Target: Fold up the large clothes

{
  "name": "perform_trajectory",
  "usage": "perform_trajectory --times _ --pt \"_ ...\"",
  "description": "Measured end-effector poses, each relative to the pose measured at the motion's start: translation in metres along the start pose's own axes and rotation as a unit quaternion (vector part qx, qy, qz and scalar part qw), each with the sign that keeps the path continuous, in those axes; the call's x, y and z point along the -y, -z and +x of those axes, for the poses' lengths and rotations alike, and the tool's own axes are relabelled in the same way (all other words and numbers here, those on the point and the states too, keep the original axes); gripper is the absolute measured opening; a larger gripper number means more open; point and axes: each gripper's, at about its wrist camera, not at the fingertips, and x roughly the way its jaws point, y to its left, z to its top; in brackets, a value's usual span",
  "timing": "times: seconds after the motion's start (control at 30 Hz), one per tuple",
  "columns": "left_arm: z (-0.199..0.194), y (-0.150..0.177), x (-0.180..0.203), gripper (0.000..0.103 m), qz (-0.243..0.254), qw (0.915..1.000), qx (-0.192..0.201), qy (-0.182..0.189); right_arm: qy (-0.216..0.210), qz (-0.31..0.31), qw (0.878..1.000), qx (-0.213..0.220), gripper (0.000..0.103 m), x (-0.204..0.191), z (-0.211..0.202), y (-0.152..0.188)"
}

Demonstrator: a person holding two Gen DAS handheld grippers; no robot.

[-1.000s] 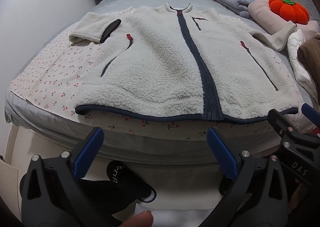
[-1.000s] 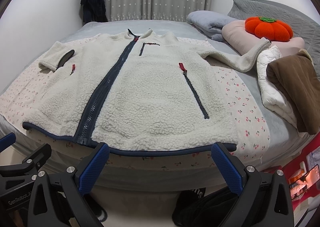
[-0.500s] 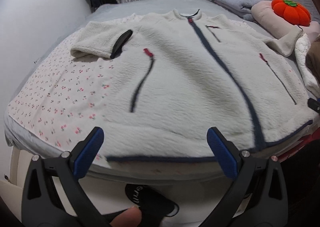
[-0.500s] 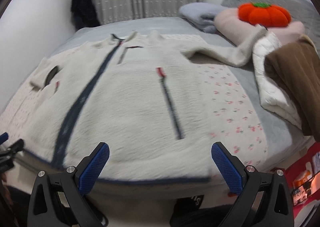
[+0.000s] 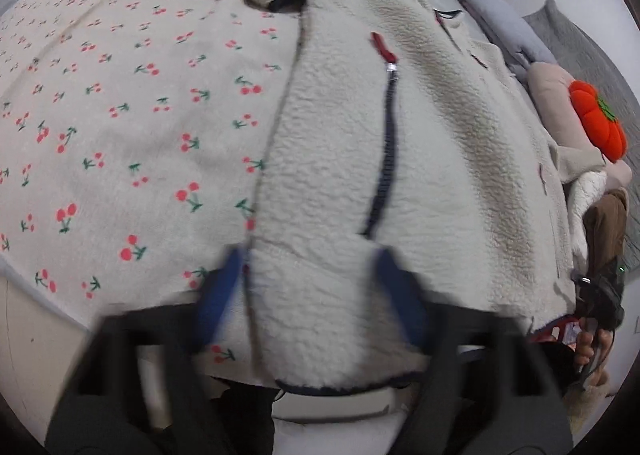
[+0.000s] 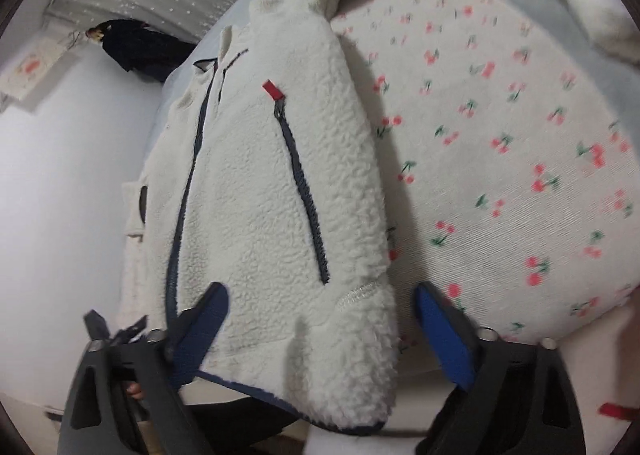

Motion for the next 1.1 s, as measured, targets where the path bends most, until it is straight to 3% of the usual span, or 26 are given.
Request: perform_trajectory --times 0.03,0.07,0.2,0.27,0.4,0.47,0.57,0.6,0.63,0.67,0.73,0.93,1.1 --pt "-0.002 0.000 0.001 0.023 -0.008 0.9999 0.001 0.014 -0.017 0.010 1.000 -0.010 0.040 0.002 0.005 -0.002" --pt "-0.007 0.002 0.003 0.021 -0.010 0.9998 0.011 0.009 -0.024 0.016 0.999 -0.016 0.013 0.003 0.008 -0.003" --pt "-0.049 0.015 0.014 0.017 0.004 0.9979 0.064 -0.001 -0.012 -0.029 0.997 0.064 0.011 -0.012 -0.027 0.001" --pt "-0.059 0.023 0.010 0.017 0.003 0.9979 0.063 -0.011 -0.010 -0.043 0.995 0.091 0.011 -0.017 -0.046 0.004" --pt "-0.017 0.031 0.002 0.012 0.037 0.9960 -0.006 -0.081 0.067 -0.056 0.995 0.055 0.011 -0.018 -0.028 0.005" --pt "-0.018 0.033 0.008 0.013 0.053 0.9942 0.002 -0.094 0.101 -0.047 0.994 0.020 0.012 -0.013 -0.011 0.001" --pt "-0.032 0.032 0.020 0.030 0.068 0.9900 0.023 -0.121 0.141 -0.071 0.987 0.026 0.021 -0.027 -0.009 0.001" --pt "-0.037 0.032 0.025 0.042 0.078 0.9870 0.031 -0.137 0.154 -0.075 0.985 0.031 0.025 -0.031 -0.010 0.002" --pt "-0.042 0.031 0.031 0.059 0.094 0.9836 0.040 -0.149 0.169 -0.080 0.982 0.035 0.034 -0.033 -0.011 0.004" --pt "-0.048 0.031 0.038 0.066 0.107 0.9807 0.052 -0.155 0.185 -0.086 0.978 0.040 0.047 -0.036 -0.013 0.006" --pt "-0.054 0.023 0.040 0.083 0.124 0.9760 0.073 -0.163 0.202 -0.095 0.973 0.060 0.063 -0.045 -0.019 0.007" --pt "-0.054 -0.008 0.075 0.083 0.165 0.9695 0.093 -0.155 0.185 -0.111 0.971 0.102 0.075 -0.062 -0.035 -0.010" --pt "-0.032 -0.032 0.120 0.083 0.200 0.9654 0.084 -0.145 0.179 -0.139 0.970 0.092 0.076 -0.094 -0.022 -0.022"
